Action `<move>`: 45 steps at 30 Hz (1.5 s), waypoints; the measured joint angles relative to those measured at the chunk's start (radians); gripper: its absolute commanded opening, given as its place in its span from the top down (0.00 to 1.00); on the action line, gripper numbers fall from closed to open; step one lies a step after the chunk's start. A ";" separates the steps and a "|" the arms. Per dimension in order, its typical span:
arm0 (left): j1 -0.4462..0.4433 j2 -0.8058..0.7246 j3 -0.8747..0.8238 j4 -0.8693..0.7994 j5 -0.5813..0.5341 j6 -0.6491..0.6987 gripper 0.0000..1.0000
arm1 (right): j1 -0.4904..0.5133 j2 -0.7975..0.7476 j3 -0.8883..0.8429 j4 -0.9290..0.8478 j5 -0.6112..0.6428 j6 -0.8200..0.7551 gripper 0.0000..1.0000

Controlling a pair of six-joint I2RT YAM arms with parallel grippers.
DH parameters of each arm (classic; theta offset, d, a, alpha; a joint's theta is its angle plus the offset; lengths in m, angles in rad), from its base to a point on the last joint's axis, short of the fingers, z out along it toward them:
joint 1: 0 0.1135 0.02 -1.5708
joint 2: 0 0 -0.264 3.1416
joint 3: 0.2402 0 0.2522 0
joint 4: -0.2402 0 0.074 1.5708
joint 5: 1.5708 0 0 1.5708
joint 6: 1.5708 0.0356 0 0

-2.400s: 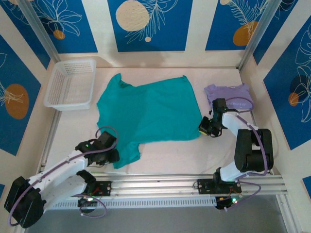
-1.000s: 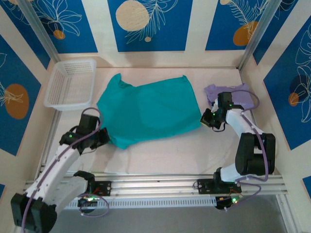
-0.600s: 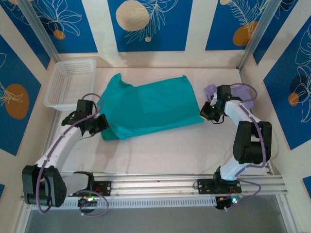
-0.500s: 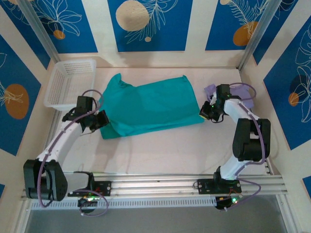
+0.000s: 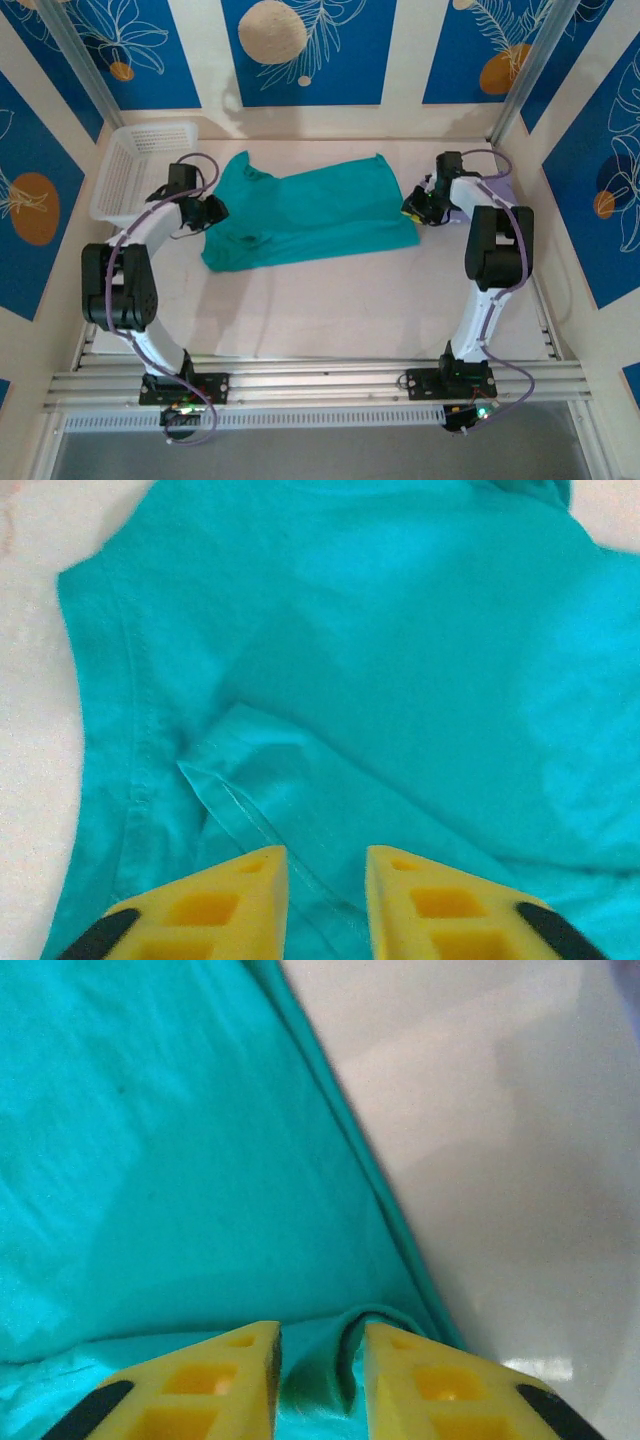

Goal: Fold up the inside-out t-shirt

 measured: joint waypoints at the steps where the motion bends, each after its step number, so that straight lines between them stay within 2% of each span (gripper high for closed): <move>1: 0.001 -0.001 0.000 -0.002 -0.011 0.001 0.65 | 0.000 0.001 0.003 -0.002 0.010 -0.004 0.65; 6: -0.018 -0.130 -0.109 0.057 -0.047 -0.004 0.52 | 0.021 -0.082 -0.060 -0.005 0.084 -0.024 0.62; 9: -0.067 -0.277 -0.253 0.091 -0.051 -0.024 0.50 | 0.069 -0.166 -0.142 -0.005 0.119 -0.037 0.62; 12: -0.125 -0.343 -0.349 0.124 -0.031 -0.043 0.49 | 0.127 -0.180 -0.161 -0.008 0.145 -0.063 0.63; 15: -0.159 -0.314 -0.386 0.143 -0.007 -0.055 0.49 | 0.167 -0.140 -0.153 -0.013 0.163 -0.087 0.63; 20: -0.161 -0.201 -0.387 0.193 0.024 -0.051 0.49 | 0.161 -0.041 -0.135 -0.047 0.203 -0.119 0.64; 25: -0.161 -0.130 -0.386 0.200 0.021 -0.025 0.48 | 0.156 -0.038 -0.106 -0.111 0.255 -0.140 0.64; 30: -0.162 -0.125 -0.391 0.198 0.013 0.000 0.48 | 0.156 -0.061 -0.143 -0.165 0.296 -0.143 0.65; 33: -0.174 -0.147 -0.429 0.194 0.036 0.007 0.46 | 0.156 -0.137 -0.245 -0.172 0.327 -0.130 0.65; 37: -0.205 -0.248 -0.481 0.149 0.094 0.007 0.43 | 0.159 -0.315 -0.428 -0.212 0.362 -0.100 0.63; 39: -0.208 -0.299 -0.491 0.129 0.110 0.003 0.42 | 0.180 -0.416 -0.473 -0.216 0.382 -0.105 0.57; 42: -0.205 -0.359 -0.494 0.129 0.113 -0.010 0.43 | 0.285 -0.551 -0.480 -0.127 0.365 -0.154 0.51; 45: -0.183 -0.369 -0.503 0.153 0.116 -0.029 0.45 | 0.428 -0.581 -0.461 0.030 0.276 -0.209 0.45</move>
